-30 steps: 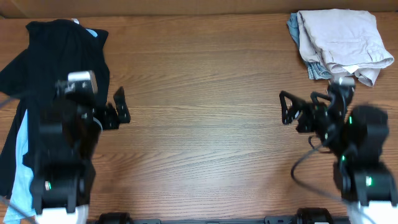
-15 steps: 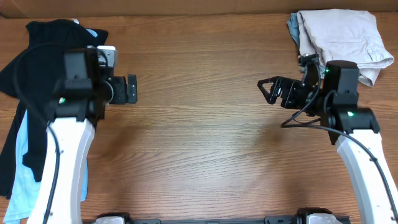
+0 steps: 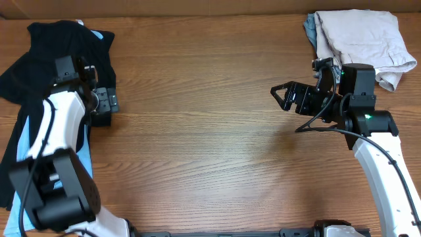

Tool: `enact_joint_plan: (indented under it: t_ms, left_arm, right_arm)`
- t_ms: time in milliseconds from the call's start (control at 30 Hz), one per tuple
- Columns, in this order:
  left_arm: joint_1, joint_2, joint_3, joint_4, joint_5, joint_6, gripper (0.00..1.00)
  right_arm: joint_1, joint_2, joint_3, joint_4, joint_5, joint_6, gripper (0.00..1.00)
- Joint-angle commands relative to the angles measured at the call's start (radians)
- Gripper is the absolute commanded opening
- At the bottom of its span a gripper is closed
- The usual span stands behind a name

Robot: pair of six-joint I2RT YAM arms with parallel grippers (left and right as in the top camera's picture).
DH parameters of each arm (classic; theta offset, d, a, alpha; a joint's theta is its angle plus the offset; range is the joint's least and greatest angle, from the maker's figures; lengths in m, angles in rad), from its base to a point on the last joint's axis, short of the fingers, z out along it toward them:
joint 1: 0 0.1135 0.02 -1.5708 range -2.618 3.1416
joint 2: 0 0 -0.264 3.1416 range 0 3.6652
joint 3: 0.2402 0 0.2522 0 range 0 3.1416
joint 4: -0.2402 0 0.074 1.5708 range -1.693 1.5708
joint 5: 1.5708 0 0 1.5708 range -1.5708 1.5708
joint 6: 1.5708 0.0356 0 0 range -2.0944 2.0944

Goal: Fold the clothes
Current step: 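Reach the left gripper to the black t-shirt on the left pile, then grasp the black t-shirt with the left gripper and drag it to table center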

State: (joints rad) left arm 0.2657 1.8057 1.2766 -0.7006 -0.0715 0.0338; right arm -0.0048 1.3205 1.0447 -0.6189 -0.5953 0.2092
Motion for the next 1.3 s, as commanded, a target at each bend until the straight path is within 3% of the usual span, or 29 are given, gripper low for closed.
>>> enact_joint_plan:
  t_ms: [0,200,400,667,733,933,1267]
  left_arm:
    - [0.004,0.072,0.019,0.016,0.018,0.013,0.94]
    - [0.004,0.150,0.019,0.035,0.017,0.027,0.92]
    - [0.003,0.192,0.019,0.040,0.016,0.039,0.75]
    - [0.003,0.209,0.019,0.036,0.027,0.038,0.27]
    - [0.002,0.208,0.019,0.036,0.053,0.036,0.06]
    - [-0.008,0.208,0.103,-0.053,0.183,0.029,0.04]
    - [-0.064,0.208,0.630,-0.496,0.427,0.030,0.04]
  right_arm:
    - [0.006,0.000,0.026,-0.013,0.012,-0.001,0.94]
    - [0.006,0.001,0.021,-0.035,0.045,-0.001,0.93]
    - [0.006,0.001,0.021,-0.035,0.044,-0.001,0.89]
    - [0.006,0.001,0.021,-0.035,0.044,-0.001,0.87]
    - [0.006,0.001,0.021,-0.035,0.044,-0.001,0.86]
    - [0.006,0.001,0.021,-0.035,0.044,-0.001,0.84]
    - [0.005,0.001,0.021,-0.034,0.044,0.000,0.82]
